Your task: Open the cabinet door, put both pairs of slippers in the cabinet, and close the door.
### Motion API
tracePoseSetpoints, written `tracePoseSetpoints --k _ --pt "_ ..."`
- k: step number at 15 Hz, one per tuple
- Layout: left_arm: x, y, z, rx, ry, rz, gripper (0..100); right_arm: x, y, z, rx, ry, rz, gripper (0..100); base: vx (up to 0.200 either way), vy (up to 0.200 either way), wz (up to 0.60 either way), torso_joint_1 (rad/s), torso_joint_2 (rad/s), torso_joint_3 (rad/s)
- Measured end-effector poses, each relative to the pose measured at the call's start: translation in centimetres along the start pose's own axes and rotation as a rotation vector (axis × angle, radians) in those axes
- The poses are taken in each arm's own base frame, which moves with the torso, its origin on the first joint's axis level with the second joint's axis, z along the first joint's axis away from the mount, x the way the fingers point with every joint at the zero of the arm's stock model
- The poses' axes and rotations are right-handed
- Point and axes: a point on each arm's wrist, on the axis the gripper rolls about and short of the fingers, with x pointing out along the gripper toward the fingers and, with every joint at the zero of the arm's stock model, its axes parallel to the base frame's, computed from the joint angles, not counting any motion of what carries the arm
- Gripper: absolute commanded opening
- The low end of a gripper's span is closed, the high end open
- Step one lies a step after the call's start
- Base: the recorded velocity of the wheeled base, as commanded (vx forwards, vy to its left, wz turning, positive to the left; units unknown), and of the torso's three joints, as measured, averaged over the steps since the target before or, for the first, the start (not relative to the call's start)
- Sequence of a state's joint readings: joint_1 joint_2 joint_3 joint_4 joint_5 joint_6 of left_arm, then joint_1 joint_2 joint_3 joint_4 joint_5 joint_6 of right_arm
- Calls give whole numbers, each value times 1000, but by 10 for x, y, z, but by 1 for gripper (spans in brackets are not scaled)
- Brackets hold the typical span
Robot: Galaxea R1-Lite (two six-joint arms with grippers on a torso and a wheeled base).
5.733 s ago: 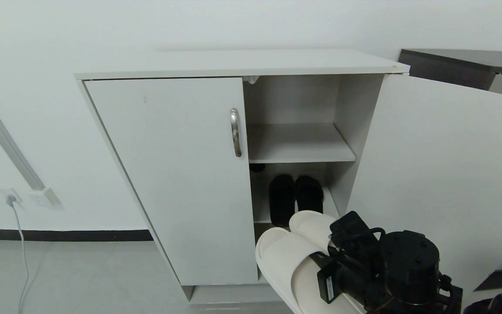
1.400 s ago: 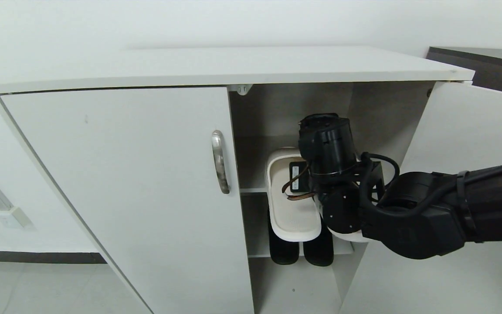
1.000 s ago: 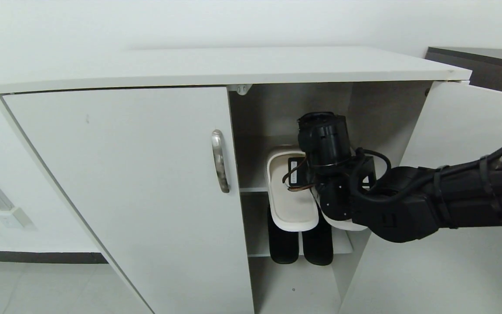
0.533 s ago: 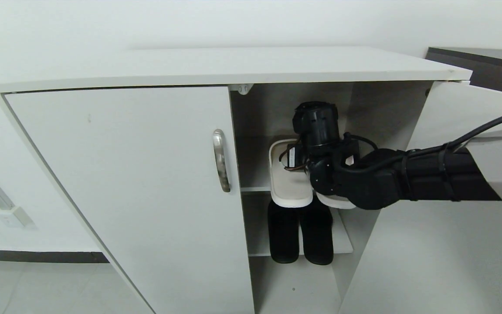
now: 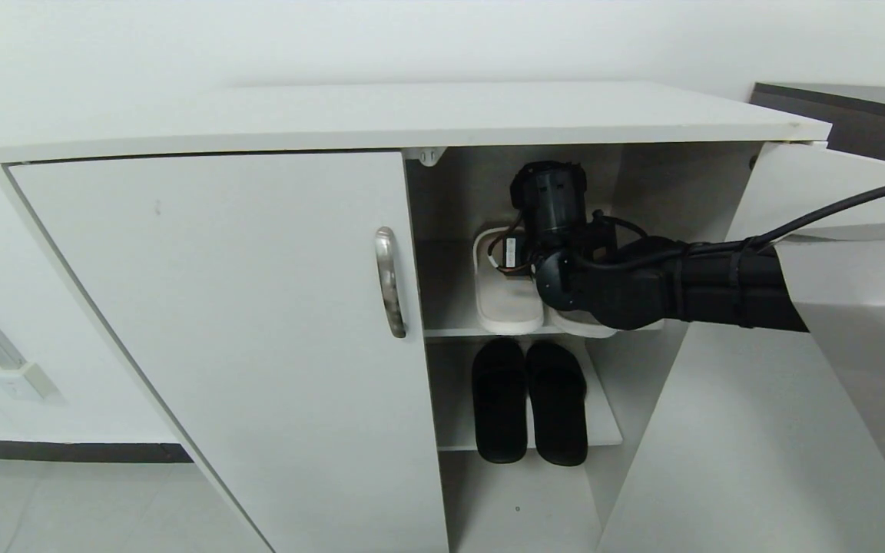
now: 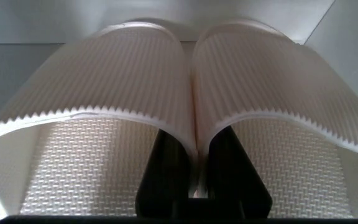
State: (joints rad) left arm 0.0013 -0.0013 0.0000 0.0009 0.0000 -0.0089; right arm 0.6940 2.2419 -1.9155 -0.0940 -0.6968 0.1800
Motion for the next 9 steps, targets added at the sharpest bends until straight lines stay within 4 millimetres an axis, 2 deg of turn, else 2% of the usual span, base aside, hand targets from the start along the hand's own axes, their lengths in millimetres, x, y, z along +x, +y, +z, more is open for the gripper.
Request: tracePoseSetpoints --k 3,4,9 --pt "0 0 0 0 0 0 0 4 2 -4 -6 8 5 0 0 0 0 0 0 0" --pt "0 0 0 0 0 0 0 4 1 -5 -6 10 4 100 0 0 0 0 0 0" --pt "0 0 0 0 0 0 0 5 2 -12 -27 28 2 100 0 0 0 0 0 0"
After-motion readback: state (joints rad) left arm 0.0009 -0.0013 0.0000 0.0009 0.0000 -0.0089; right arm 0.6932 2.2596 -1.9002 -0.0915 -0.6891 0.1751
